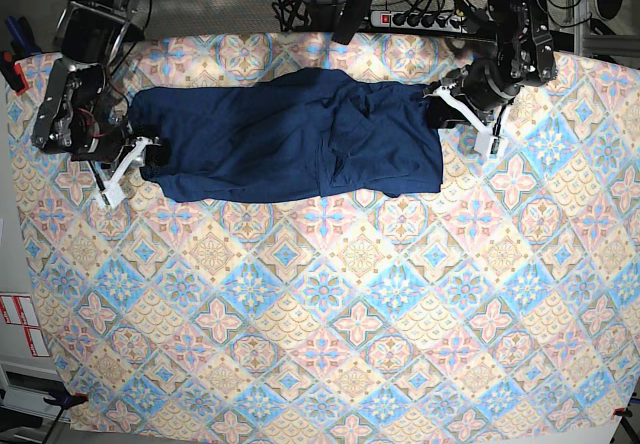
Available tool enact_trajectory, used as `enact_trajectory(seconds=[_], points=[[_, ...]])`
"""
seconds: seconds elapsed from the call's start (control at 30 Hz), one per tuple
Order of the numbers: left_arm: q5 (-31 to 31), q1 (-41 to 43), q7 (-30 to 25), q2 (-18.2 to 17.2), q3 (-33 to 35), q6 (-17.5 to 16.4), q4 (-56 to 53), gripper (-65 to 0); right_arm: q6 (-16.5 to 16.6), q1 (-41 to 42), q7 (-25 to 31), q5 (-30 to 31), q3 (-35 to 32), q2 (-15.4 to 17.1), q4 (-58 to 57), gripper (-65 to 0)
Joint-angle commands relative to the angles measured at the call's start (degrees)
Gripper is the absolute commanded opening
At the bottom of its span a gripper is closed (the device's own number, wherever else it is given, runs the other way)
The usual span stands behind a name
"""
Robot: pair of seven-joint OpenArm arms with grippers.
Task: Fold the T-shirt properly
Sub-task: 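Regrasp the shirt's end with the right gripper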
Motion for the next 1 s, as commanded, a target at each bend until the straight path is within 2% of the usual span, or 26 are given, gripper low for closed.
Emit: enact_trajectory(seconds=[0.0,0.1,0.3,0.7,0.9,0.97], points=[[-0.13,-0.24,-0.26,-0.58,-0.13,-0.18,0.7,-54.1,-0.03,-0.66,-2.26,-0.8,-0.03,0.58,1.23,-41.3],[-0.13,-0.24,-0.26,-0.58,-0.13,-0.18,0.7,-54.1,-0.03,-1.63,-3.76,3.51,-0.2,0.14,3.96,-41.3],[-0.13,-0.24,-0.26,-0.58,-0.13,-0.18,0.7,-54.1,-0.03,-1.54,-4.28,8.96,-5.74,0.14,4.75,-41.3],[-0.13,-0.24,-0.26,-0.58,-0.22,-0.18,0.7,-54.1,-0.03,0.22,-4.11,9.22,-10.14,-1.88,4.4,-41.5],[-0.13,-0.24,-0.26,-0.58,-0.3,-0.18,0.7,-54.1,-0.03,0.57,-4.11,9.05,-11.19,-2.15,4.4,-49.6],[-0.13,-0.24,-0.26,-0.58,-0.3,-0.18,0.7,-54.1,-0.03,0.57,-4.11,8.96,-11.11,-2.15,4.75,-50.5]])
